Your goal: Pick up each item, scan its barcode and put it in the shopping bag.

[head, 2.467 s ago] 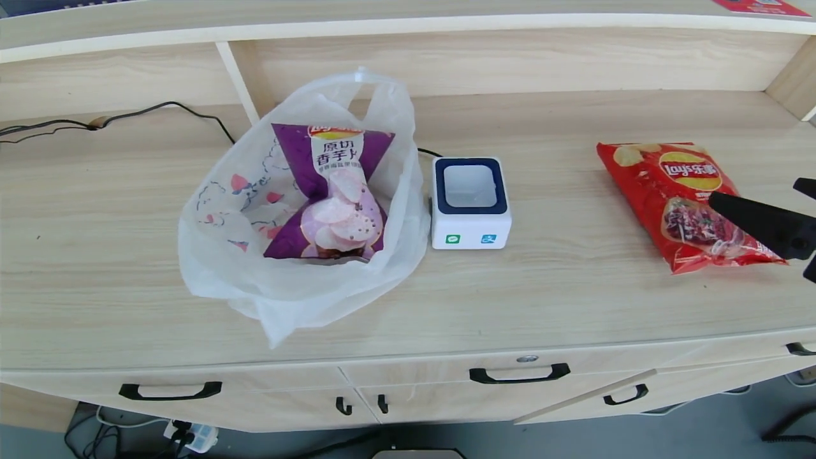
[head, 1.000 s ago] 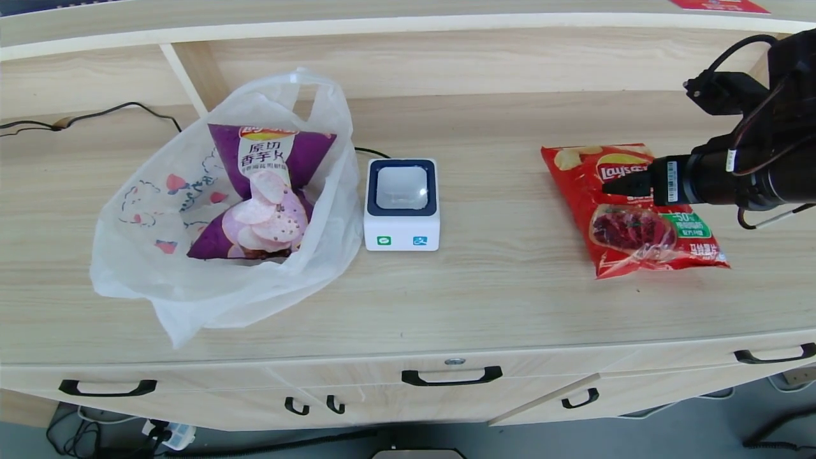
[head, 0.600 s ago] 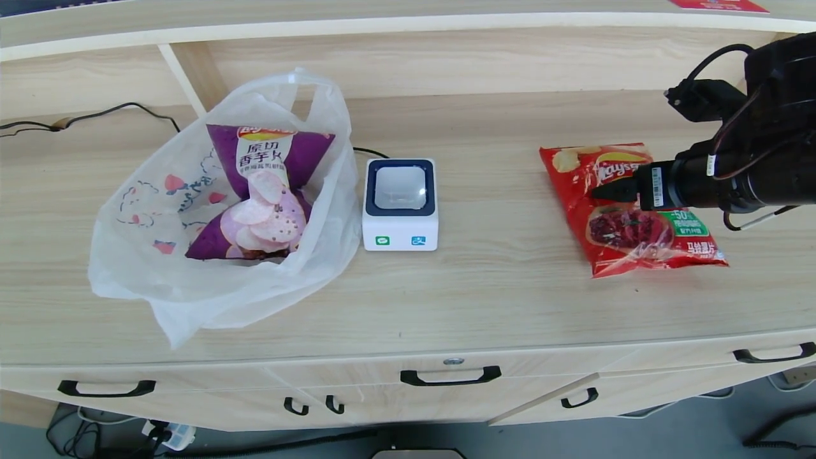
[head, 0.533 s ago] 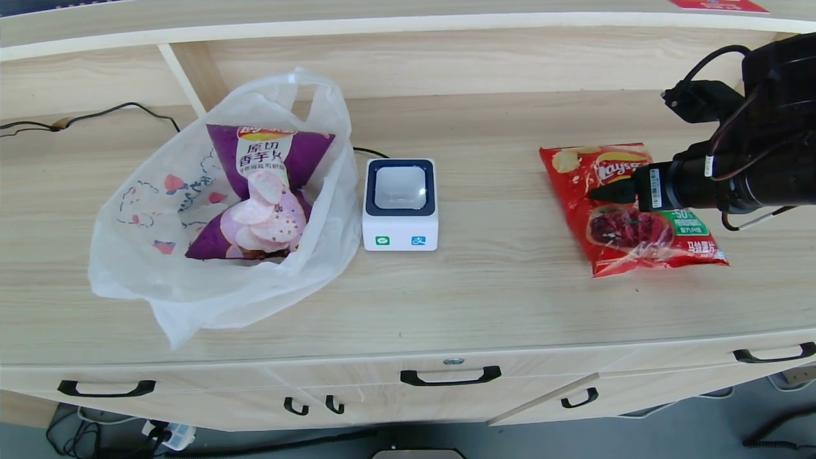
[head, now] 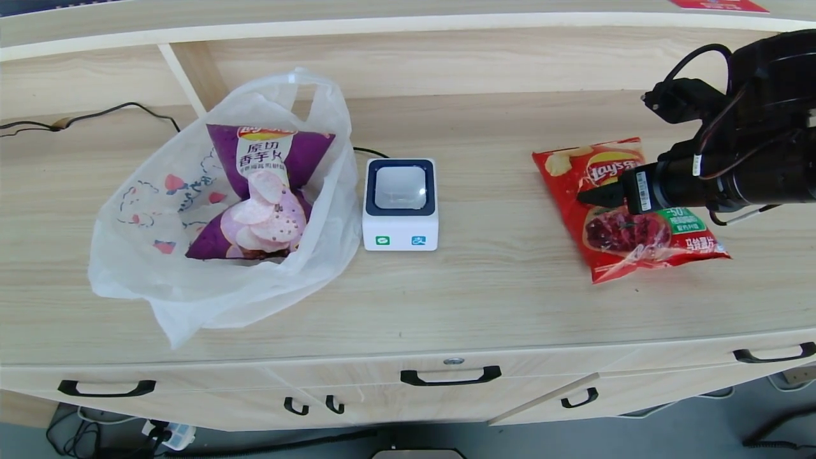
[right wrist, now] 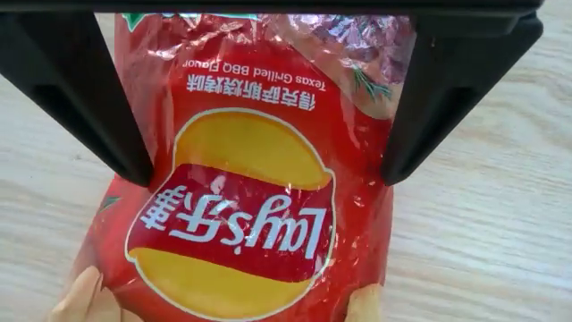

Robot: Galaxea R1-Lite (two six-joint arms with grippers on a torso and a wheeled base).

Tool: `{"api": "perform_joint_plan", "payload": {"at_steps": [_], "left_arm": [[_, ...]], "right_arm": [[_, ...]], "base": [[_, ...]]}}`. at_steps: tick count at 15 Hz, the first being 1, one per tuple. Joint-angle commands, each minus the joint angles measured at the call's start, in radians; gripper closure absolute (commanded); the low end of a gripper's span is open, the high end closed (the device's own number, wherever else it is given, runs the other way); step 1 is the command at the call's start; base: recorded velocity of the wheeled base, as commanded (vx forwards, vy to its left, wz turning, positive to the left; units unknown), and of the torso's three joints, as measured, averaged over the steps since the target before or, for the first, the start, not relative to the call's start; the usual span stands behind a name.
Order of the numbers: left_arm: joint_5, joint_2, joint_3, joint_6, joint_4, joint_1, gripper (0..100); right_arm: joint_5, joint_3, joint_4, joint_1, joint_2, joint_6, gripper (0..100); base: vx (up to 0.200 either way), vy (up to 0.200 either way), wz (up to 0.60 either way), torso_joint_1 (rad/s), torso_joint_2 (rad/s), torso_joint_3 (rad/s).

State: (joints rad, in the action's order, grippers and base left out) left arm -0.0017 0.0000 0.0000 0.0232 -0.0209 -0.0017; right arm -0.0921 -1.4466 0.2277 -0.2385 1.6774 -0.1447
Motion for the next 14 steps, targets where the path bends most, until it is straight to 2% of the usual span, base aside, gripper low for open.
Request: {"api": "perform_joint_plan", "payload": {"at_steps": [1, 9, 10, 14], "left_arm": [[0.000, 0.002, 0.000, 0.000, -0.001, 0.000, 0], [0.000, 0.002, 0.000, -0.002, -0.001, 0.000, 0], [0.000, 0.002, 0.000, -0.003, -0.001, 0.000, 0], [0.000, 0.002, 0.000, -0.003, -0.001, 0.000, 0]], "right_arm": [[0.011, 0.005, 0.001, -0.002, 0.013, -0.001, 0], [0.008, 0.043, -0.034, 0.001, 0.010, -0.013, 0], [0.005, 0.068, -0.047, 0.001, 0.001, -0.010, 100], [0.012, 0.100, -0.143, 0.002, -0.007, 0.030, 100]], "base": [[0.000, 0.000, 0.00, 0.000, 0.00, 0.000], [0.000, 0.000, 0.00, 0.000, 0.00, 0.000], [0.000, 0.000, 0.00, 0.000, 0.00, 0.000], [0.000, 0.000, 0.00, 0.000, 0.00, 0.000]]}}
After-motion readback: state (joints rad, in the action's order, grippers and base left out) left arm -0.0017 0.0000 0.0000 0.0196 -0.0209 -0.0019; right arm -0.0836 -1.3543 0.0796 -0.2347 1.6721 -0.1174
